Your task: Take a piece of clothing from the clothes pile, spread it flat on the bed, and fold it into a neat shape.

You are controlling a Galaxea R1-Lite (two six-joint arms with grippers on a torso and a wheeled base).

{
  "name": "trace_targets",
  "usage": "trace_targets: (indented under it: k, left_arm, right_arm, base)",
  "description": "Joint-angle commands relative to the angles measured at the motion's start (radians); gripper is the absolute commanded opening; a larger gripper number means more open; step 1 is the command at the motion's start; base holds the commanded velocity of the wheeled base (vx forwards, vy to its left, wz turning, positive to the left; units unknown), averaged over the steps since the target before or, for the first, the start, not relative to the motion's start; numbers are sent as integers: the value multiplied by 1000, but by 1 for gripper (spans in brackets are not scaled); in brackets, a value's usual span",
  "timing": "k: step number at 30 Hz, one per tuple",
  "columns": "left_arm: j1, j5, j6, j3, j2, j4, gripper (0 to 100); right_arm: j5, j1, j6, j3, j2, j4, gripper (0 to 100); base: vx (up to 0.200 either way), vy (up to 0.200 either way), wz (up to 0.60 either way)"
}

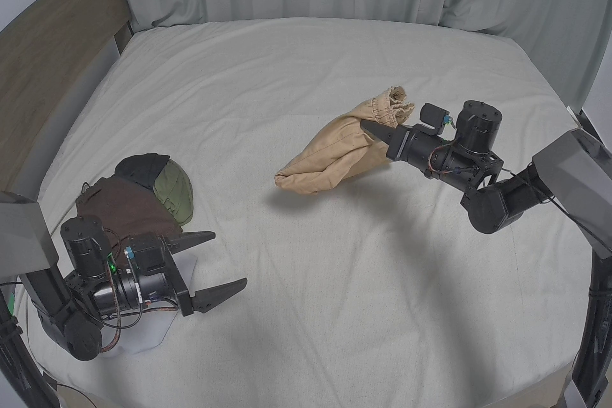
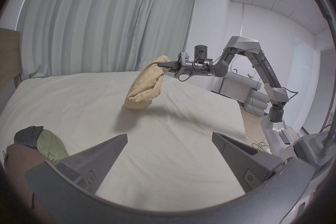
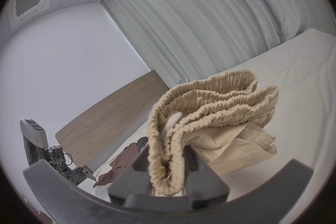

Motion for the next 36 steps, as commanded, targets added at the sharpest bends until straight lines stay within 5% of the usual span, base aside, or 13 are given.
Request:
trace_targets:
  k: [1, 36]
  left_arm:
    - [0, -2, 0, 6, 2, 0, 100]
    - [-3, -2, 0, 13, 14, 0, 100]
  right_arm:
    - [0, -3, 0, -90, 60, 36, 0]
    - [-44, 0, 6, -442, 244, 170, 0]
  base:
    - [0, 0, 0]
    - [0, 0, 0]
